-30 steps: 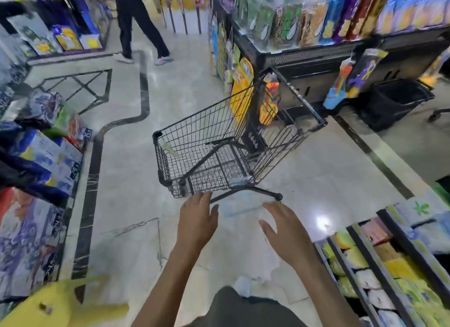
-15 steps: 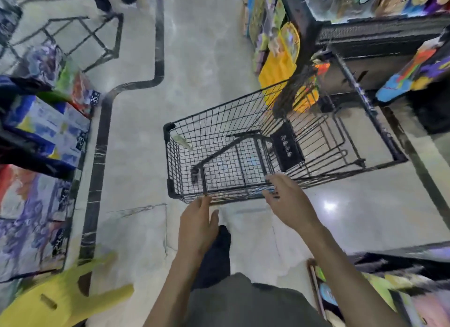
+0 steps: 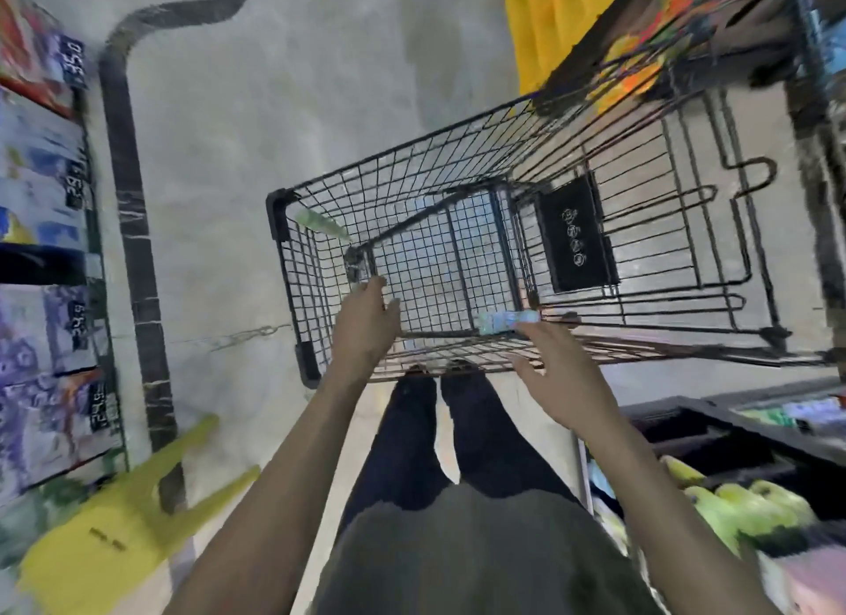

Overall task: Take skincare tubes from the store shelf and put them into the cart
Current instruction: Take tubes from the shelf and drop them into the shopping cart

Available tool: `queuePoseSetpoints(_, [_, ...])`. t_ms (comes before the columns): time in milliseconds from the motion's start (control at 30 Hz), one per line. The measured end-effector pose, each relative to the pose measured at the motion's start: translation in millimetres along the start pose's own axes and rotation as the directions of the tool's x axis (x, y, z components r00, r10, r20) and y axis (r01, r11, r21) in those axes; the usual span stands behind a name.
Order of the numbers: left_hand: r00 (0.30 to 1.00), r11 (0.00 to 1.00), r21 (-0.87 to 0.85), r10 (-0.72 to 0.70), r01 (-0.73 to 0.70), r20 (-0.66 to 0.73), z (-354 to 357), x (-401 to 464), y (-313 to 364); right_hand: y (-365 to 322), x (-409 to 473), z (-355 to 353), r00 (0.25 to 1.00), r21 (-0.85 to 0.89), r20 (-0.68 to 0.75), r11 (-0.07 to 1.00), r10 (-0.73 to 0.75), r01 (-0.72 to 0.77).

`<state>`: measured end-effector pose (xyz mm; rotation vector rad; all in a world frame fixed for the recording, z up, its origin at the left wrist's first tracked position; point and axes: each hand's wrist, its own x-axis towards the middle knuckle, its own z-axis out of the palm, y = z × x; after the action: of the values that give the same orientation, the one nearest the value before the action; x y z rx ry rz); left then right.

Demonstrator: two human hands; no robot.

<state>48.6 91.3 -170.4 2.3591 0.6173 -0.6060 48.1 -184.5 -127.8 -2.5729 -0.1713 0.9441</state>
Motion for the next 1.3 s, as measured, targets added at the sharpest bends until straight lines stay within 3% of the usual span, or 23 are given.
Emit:
queuePoseSetpoints(133, [0.977, 0.945, -0.249, -0.208, 0.21, 0.035, 22.0, 72.9, -12.3, 13.9, 77.5, 9.4, 0.995, -0.052, 0.096, 0.999, 0.015, -0.01])
queuePoseSetpoints(300, [0.85, 0.7, -0.545, -0.524, 0.46, 0.044, 59.5, 163.7, -47.4, 43.1, 185.7, 40.3, 0.953, -0.183, 0.294, 0.983, 0.067, -0.013])
queuePoseSetpoints(433, [0.744, 0.478, -0.714, -0.662, 0.512, 0.091, 90.8, 225.6, -95.3, 87.8, 253.1, 88.2, 0.895, -0.288, 0.438, 0.957, 0.088, 0.046])
queuePoseSetpoints(567, [0.742, 0.386, -0.807, -0.664, 0.447, 0.093, 108.0, 273.9, -131.3, 133.3, 286.3, 128.8, 0.863, -0.399, 0.492, 0.91, 0.111, 0.11])
queuePoseSetpoints(633, [0.708, 0.338, -0.867, -0.706, 0.365, 0.023, 104.5, 294.0, -134.3, 152.1, 294.5, 141.7, 0.851, -0.459, 0.514, 0.872, 0.106, 0.168])
queuePoseSetpoints(900, [0.637, 0.327, -0.907, -0.765, 0.264, -0.091, 102.6, 315.3, -146.2, 180.8, 307.1, 163.4, 0.858, -0.533, 0.511, 0.8, 0.043, 0.277])
queuePoseSetpoints(1167, [0.716, 0.356, -0.877, -0.697, 0.324, -0.018, 102.0, 267.5, -120.3, 182.8, 288.0, 150.0, 0.924, -0.428, 0.376, 0.871, -0.071, 0.242])
queuePoseSetpoints(1300, [0.797, 0.47, -0.795, -0.604, 0.384, 0.028, 108.3, 225.9, -105.3, 166.8, 279.3, 141.2, 0.935, -0.18, 0.355, 0.983, 0.03, 0.037])
